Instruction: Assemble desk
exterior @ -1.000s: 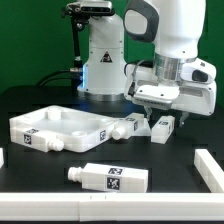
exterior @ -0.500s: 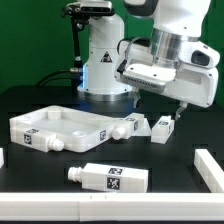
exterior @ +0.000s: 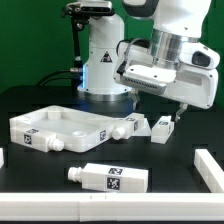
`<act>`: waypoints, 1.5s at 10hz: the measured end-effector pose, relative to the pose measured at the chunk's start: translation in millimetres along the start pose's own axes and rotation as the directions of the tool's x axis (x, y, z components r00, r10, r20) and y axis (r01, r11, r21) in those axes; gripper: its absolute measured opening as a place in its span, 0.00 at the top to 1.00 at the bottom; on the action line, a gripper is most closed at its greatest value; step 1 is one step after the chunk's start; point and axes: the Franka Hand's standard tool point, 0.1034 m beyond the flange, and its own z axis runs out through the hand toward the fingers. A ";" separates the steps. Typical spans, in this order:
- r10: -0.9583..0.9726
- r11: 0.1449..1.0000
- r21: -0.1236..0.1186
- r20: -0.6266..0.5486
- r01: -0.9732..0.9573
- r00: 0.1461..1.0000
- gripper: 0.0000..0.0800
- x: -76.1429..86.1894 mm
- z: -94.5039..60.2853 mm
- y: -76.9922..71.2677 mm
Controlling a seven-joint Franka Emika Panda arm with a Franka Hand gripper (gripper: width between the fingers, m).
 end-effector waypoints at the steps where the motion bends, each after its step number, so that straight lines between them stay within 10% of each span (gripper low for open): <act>1: 0.132 0.991 0.012 -0.008 -0.131 0.991 0.19 -12.3 1.5 6.4; 8: 0.598 0.800 0.033 0.023 -0.599 0.801 0.19 -21.5 -4.1 20.2; 11: 0.932 0.349 0.140 0.050 -0.927 0.359 0.19 -52.5 -17.5 21.9; 15: 0.980 0.182 0.122 0.062 -0.976 0.191 0.19 -52.5 -16.3 26.4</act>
Offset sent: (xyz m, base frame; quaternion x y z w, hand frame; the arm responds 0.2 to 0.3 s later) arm 0.0018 0.0003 0.0224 0.0198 -0.0909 0.1485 0.9845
